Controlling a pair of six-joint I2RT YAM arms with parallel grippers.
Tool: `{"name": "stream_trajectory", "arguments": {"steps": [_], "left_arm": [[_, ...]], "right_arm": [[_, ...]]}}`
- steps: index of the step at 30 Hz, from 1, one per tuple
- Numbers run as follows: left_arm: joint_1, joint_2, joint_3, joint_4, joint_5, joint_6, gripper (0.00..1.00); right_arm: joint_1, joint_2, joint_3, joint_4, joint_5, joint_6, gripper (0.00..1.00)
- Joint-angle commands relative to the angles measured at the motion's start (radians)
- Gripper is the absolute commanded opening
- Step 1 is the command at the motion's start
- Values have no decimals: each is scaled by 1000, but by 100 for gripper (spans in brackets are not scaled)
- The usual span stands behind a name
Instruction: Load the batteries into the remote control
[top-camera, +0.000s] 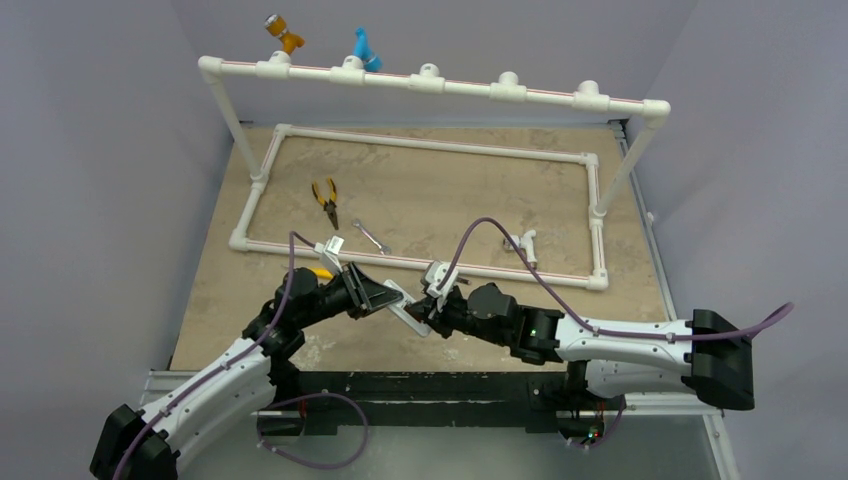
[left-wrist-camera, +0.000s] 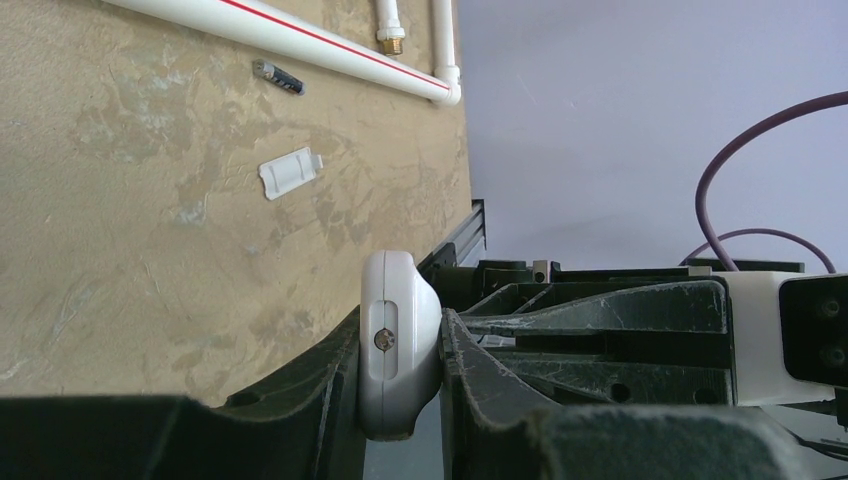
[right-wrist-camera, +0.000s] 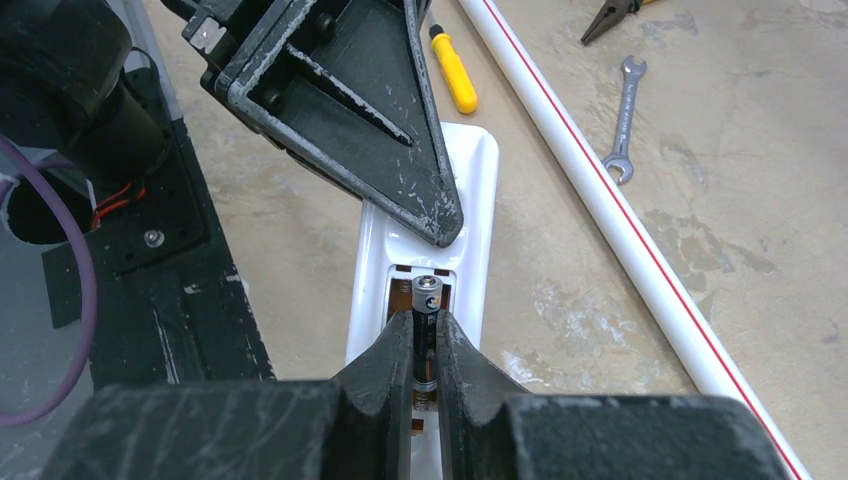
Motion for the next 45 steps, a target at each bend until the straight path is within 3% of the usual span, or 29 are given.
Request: {"name": "stream_trajectory", "arguments": {"steps": [1,13,23,34,40,45], "left_arm": [[-6,0,4,92,23,-24,0],[-6,11,-4,113,30,-27,0],[-6,-2,-23,136,25,-36,0],[-6,16,-28,148,34,-37,0],[-7,20,-32,150,33,-36,0],[-7,25,-33,156,35,-36,0]], "right_arm": [[1,-2,31,-44,22,-53,6],[1,-12,23,-100,48,-58,9],[1,-19,14,-97,77,-68,22],[1,-44,12,-92,36,-74,27],[1,-81,17,-109,-15,-83,43],[1,-104,25,-110,-47,-83,47]]}}
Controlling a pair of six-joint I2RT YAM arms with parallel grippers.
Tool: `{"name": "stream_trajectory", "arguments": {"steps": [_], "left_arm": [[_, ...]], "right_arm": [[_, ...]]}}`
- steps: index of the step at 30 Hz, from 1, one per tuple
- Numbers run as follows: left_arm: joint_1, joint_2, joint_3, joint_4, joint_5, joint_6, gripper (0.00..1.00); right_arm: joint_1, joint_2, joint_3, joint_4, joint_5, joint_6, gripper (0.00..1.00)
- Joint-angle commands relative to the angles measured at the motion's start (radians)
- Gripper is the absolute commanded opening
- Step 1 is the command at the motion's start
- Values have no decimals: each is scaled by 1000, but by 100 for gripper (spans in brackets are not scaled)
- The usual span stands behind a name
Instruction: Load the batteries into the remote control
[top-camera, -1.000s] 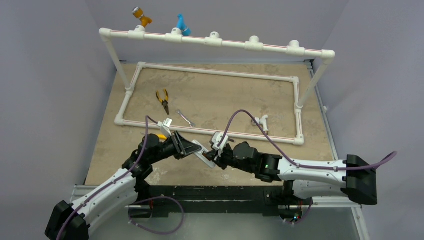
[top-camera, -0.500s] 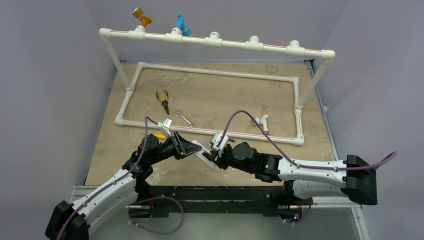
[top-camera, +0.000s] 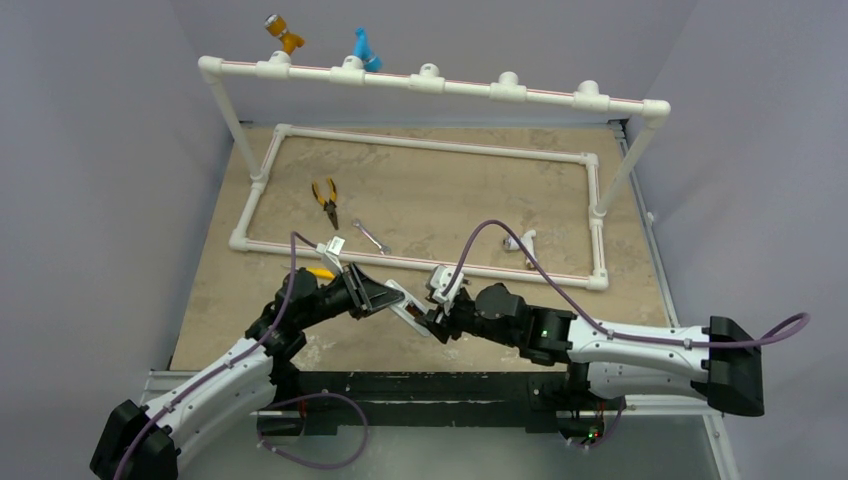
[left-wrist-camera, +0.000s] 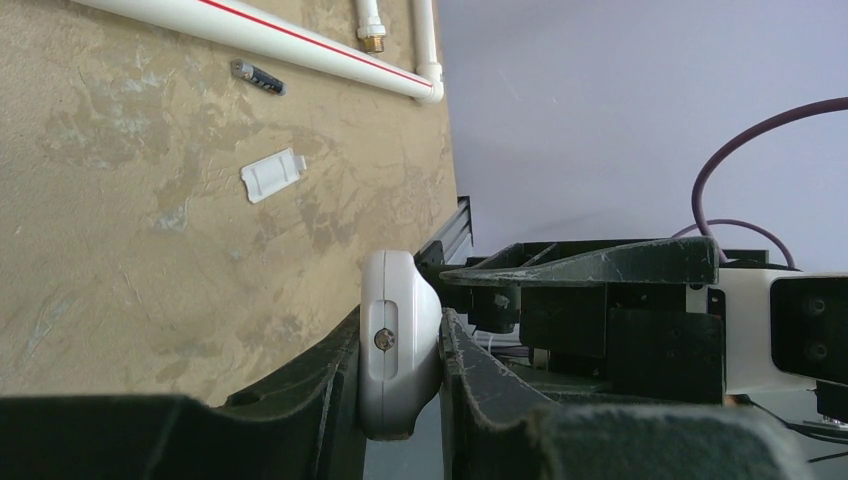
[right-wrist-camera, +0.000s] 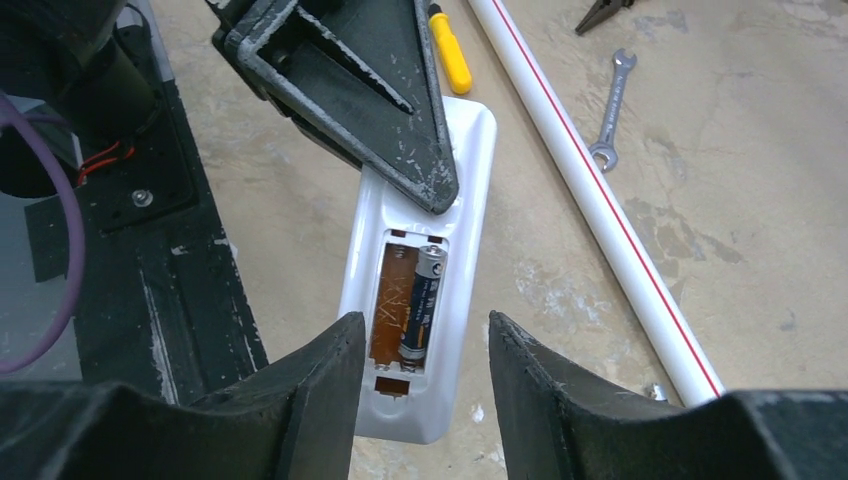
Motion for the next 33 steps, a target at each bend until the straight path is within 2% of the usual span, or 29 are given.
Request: {"name": "stream_trajectory", "arguments": {"steps": [1,5,13,17,21,25,30,33], "left_arm": [[-6,4,-1,64,17,-17,0],[-7,7,0,64,24,-15,0],[-7,15,12,35,67,7,0],[-8,22,38,-16,106,47,0],[-14,33,55,-63,145,86,0],[-19,39,60,-89,166,109,0],[-26,47,65,-94,179,114,0],[-32,54,75,-93,191,120,0]], "right_arm": [[-1,-33,25,1,-46,-13,48],[-1,-68,24,6,-68,-16,49],[-1,-241,-40,3,-189,-263,49],[-8,-259,-4,-108,-176,-389,49],[-51,-254,56,-228,-332,-512,49],[-109,-235,88,-281,-469,-569,48],[-151,-212,64,-185,-642,-591,46],[-166,-154,74,-129,-717,-550,46]]}}
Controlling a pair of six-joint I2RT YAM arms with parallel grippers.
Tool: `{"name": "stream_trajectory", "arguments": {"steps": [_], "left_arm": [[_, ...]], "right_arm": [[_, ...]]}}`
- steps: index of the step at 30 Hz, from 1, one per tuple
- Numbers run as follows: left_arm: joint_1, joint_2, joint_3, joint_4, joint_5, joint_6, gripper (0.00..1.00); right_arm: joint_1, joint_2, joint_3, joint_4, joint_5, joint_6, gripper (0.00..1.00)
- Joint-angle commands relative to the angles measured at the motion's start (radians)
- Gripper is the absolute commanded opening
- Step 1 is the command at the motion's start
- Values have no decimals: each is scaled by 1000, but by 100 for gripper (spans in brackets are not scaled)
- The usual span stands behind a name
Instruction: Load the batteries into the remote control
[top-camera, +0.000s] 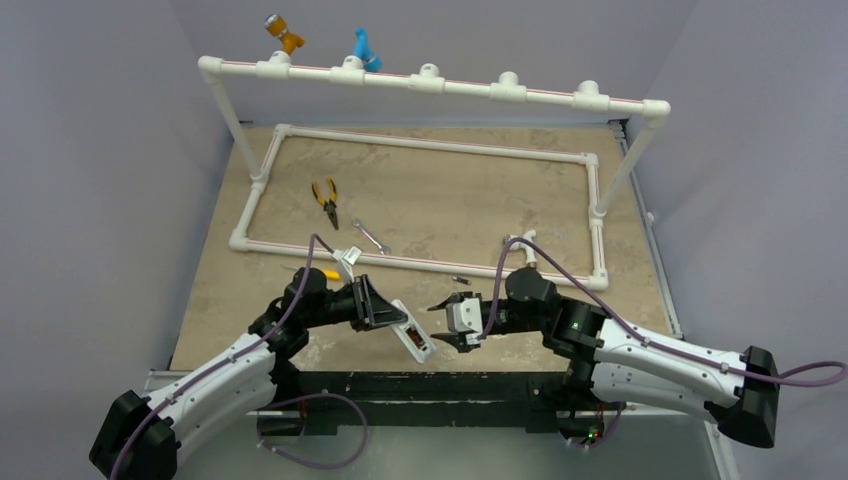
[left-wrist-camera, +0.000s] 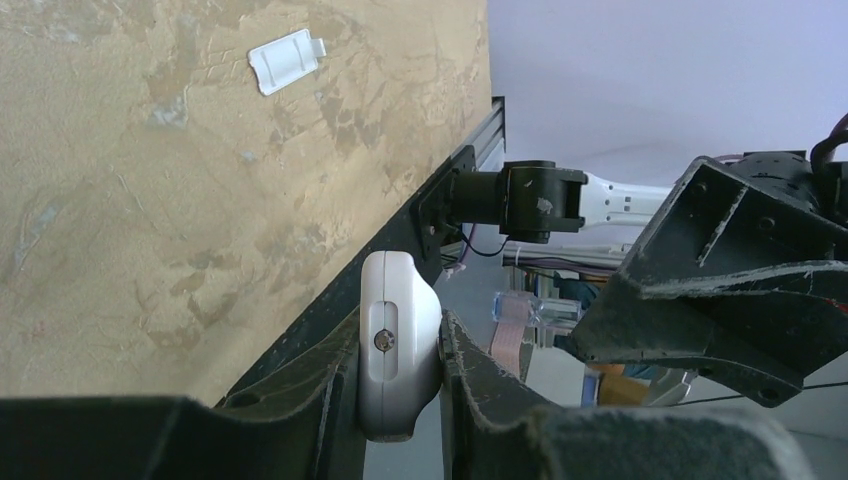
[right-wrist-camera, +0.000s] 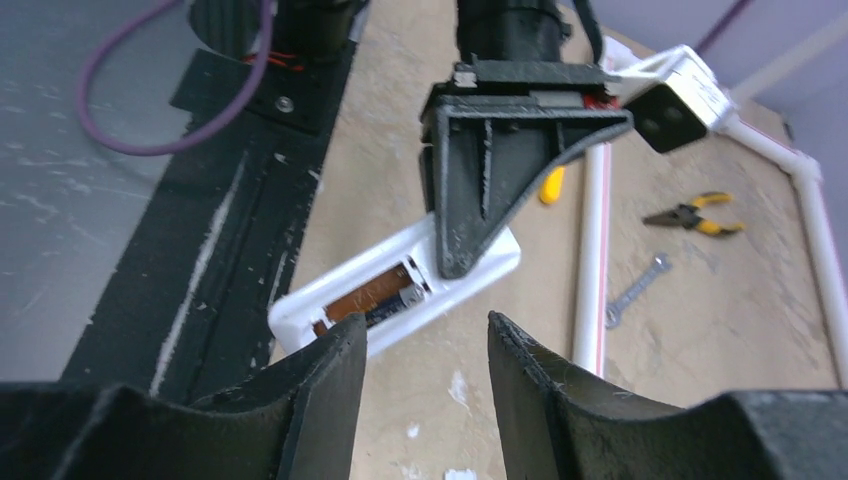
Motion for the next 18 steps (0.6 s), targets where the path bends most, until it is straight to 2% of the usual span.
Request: {"name": "stream_trajectory", "arguments": {"steps": [1,8,18], "left_arm": [[-13,10,58,23,47,34,0],[-21,9,60,29,66,35,0],[-27,0,55,45,66,30,0]], "right_arm": [[-26,81,46,109,-198,15,46],[-38,183,50,220,-221,90,45],[-38,179,-27,326,-239,88,32]]}}
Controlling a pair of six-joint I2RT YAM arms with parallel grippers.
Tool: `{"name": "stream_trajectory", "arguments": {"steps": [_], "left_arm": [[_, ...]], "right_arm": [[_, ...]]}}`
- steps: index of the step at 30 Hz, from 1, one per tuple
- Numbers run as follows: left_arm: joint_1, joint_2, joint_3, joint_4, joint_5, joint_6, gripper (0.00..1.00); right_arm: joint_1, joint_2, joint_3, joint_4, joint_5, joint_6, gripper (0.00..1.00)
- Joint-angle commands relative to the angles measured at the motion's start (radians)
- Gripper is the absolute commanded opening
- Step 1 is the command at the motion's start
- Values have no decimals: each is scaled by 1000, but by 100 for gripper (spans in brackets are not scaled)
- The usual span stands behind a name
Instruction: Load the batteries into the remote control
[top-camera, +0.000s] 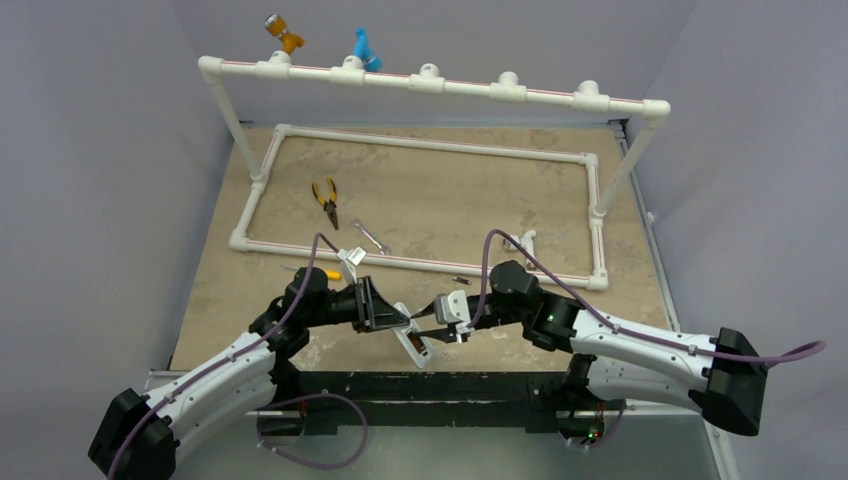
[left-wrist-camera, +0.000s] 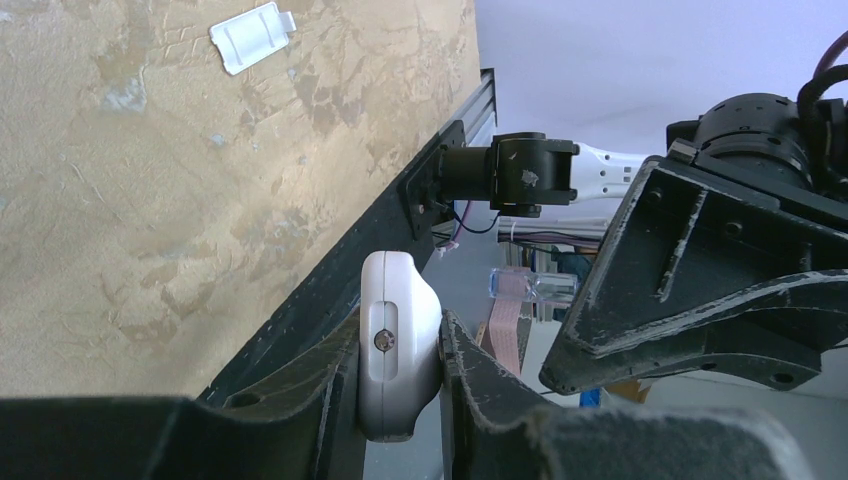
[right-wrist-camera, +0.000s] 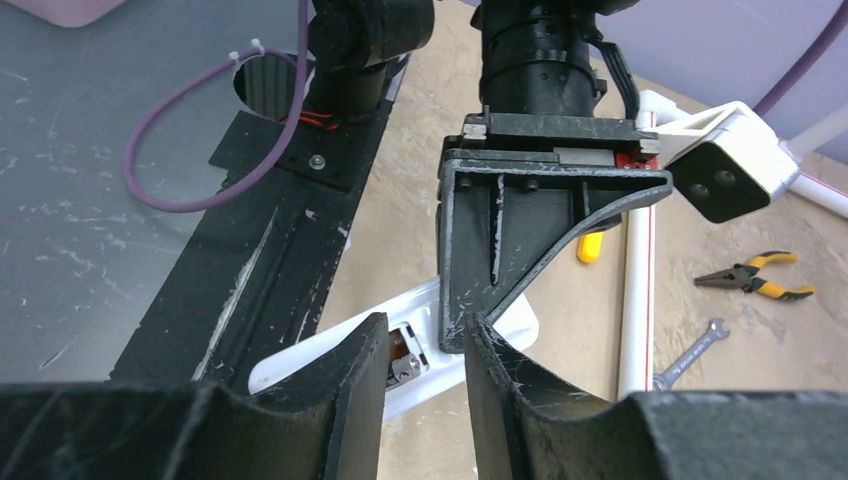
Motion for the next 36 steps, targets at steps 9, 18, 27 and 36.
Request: {"name": "stream_trajectory", "arguments": {"steps": [9,18,27,36], "left_arm": [[-15,-6,32,67,22,7,0],[-20,4,33,84,21,2,0],[-23,16,38,97,22,2,0],[-30,30,44,113,22,1,0]], "right_arm": [[-1,4,-49,64,-67,-35,31],[-1,50,-44,39,-88,-69,35],[-1,67,-47,26,-88,-88,38],[-1,69,-62,34,-68,-92,33]]}}
